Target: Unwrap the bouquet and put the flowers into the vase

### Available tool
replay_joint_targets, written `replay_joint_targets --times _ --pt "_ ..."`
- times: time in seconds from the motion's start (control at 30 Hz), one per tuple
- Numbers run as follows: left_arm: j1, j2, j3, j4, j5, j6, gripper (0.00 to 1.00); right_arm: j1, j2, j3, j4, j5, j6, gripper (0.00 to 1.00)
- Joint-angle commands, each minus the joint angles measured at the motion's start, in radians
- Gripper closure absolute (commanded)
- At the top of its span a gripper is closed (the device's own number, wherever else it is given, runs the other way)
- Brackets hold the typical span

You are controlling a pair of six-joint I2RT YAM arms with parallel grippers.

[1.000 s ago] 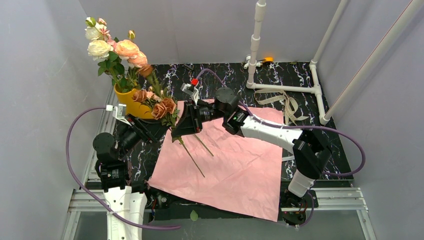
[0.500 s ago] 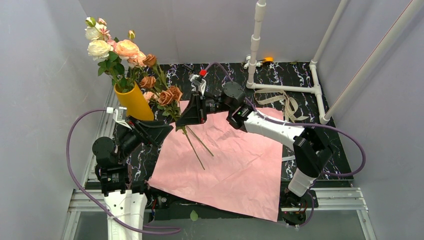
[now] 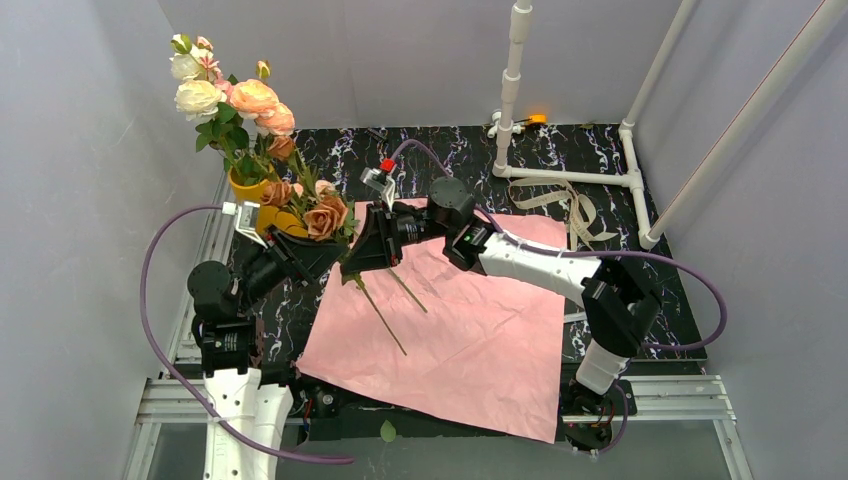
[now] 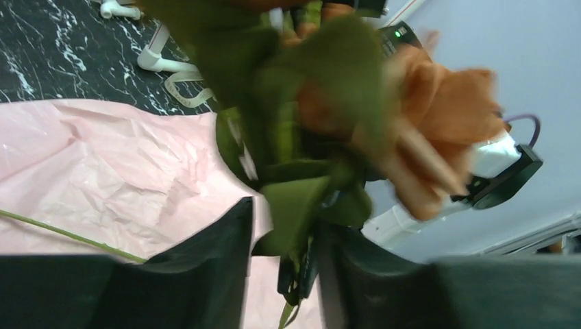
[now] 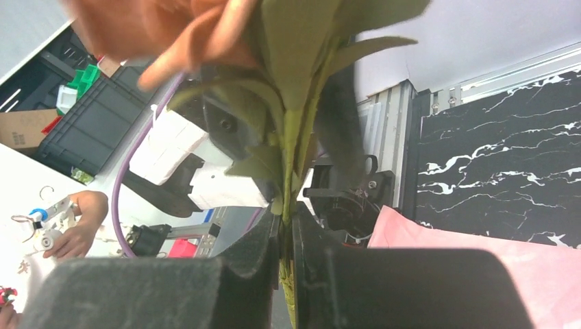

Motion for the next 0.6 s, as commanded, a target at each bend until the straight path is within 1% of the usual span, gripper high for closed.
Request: replay_joint_targets --times 0.0,0.03,0.07,0.1,0.13,0.17,0.2,0.23,0.3,0.33,0.37,0.4,0.43,0.47,0.57 --pt "-0.003 -0.007 0.054 0.035 -0.002 0.002 0.77 0.004 -0.004 0.008 -0.011 -0.007 -0.047 0.99" --pt "-0.003 -0.012 0.061 0.035 -0.006 0.001 0.85 0.003 -0.007 0.010 -0.043 -0.001 -0.068 0.99" --pt "-0.003 -0.017 0.069 0.033 -0.011 0.002 0.94 0.002 -0.010 0.013 -0.074 0.001 -0.089 0.90" --pt "-0.003 -0.021 0.082 0.022 -0.017 0.009 1.00 0.001 -0.019 0.016 -0.106 0.007 -0.113 0.78" --pt "-0.003 -0.026 0.109 -0.017 -0.030 0.039 1.00 -0.001 -0.026 0.017 -0.133 0.013 -0.134 0.62" --pt "-0.002 -0.030 0.154 -0.118 -0.068 0.108 1.00 -0.006 -0.037 0.018 -0.158 0.018 -0.151 0.47" --pt "-0.002 -0.028 0.202 -0.208 -0.098 0.185 1.00 -0.012 -0.048 0.016 -0.184 0.025 -0.173 0.38" --pt "-0.002 -0.026 0.244 -0.268 -0.121 0.271 1.00 -0.018 -0.059 0.016 -0.213 0.035 -0.196 0.31" --pt "-0.003 -0.010 0.355 -0.415 -0.200 0.422 1.00 -0.032 -0.079 0.032 -0.297 0.054 -0.266 0.21" --pt "-0.003 0.000 0.403 -0.465 -0.236 0.476 1.00 -0.040 -0.086 0.043 -0.349 0.069 -0.307 0.16" --pt "-0.003 0.009 0.453 -0.507 -0.307 0.524 1.00 -0.047 -0.094 0.054 -0.423 0.088 -0.373 0.11" --pt "-0.002 0.018 0.500 -0.546 -0.349 0.573 1.00 -0.055 -0.101 0.062 -0.453 0.106 -0.415 0.08" --pt "-0.002 0.030 0.546 -0.570 -0.430 0.613 1.00 -0.062 -0.110 0.064 -0.498 0.124 -0.447 0.04" --pt "-0.003 0.042 0.587 -0.591 -0.499 0.656 1.00 -0.069 -0.118 0.064 -0.522 0.135 -0.471 0.02" --pt "-0.003 0.097 0.710 -0.608 -0.679 0.773 1.00 -0.087 -0.142 0.053 -0.568 0.161 -0.516 0.02"
